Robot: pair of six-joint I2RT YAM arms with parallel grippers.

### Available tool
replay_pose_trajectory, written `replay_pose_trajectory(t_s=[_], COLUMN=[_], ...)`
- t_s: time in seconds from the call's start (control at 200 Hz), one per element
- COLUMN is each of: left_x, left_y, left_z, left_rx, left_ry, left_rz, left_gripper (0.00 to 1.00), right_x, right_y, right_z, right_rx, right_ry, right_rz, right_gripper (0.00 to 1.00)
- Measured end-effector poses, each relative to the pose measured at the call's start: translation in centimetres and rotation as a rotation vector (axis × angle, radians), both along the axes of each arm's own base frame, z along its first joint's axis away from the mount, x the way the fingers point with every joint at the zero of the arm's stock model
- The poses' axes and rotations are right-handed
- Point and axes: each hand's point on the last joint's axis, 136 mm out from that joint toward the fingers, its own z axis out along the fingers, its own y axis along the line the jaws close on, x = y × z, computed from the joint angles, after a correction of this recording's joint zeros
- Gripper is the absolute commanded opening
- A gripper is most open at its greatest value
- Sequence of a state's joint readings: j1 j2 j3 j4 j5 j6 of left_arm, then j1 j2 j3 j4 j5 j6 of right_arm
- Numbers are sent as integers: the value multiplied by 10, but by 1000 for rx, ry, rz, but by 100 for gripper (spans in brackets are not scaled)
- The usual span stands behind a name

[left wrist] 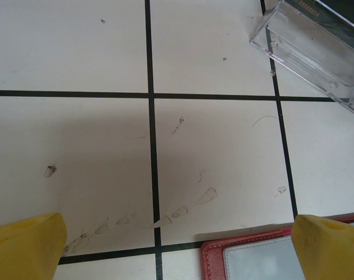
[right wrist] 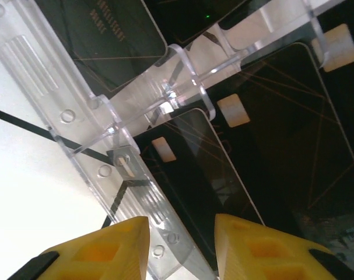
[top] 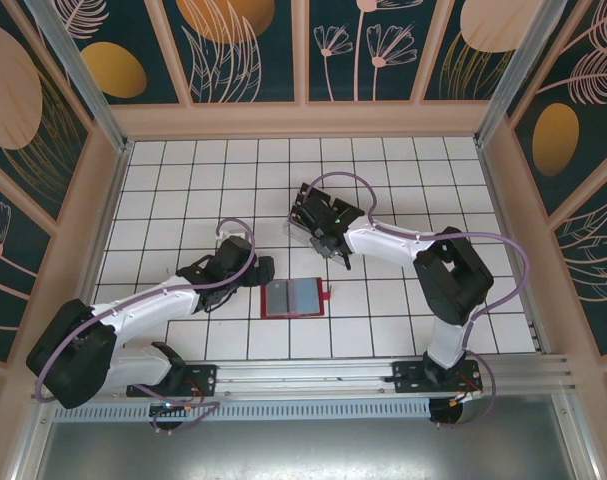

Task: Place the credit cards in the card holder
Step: Pick up the credit card from the storage box.

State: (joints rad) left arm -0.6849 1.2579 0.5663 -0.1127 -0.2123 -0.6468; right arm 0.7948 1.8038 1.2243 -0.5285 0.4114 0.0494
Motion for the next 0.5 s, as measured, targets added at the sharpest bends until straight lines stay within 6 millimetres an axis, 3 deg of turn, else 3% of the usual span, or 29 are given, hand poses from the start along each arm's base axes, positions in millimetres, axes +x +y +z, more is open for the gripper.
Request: replay_pose_trajectory(t_s=[0.33,0.5], left_x=[0,0], left_y=[-1,-1], left_z=[-3,-3], left_rx=[3,3], left_ry=[8,8], left_rz=[-3,-3], left_gripper=[99,99], right_x=[1,0], right_y=[-2,1], right_z=[1,-1], right_rx=[-16,-6], right_ry=[-7,5], right_rz=[7,14], right_gripper=[34,27])
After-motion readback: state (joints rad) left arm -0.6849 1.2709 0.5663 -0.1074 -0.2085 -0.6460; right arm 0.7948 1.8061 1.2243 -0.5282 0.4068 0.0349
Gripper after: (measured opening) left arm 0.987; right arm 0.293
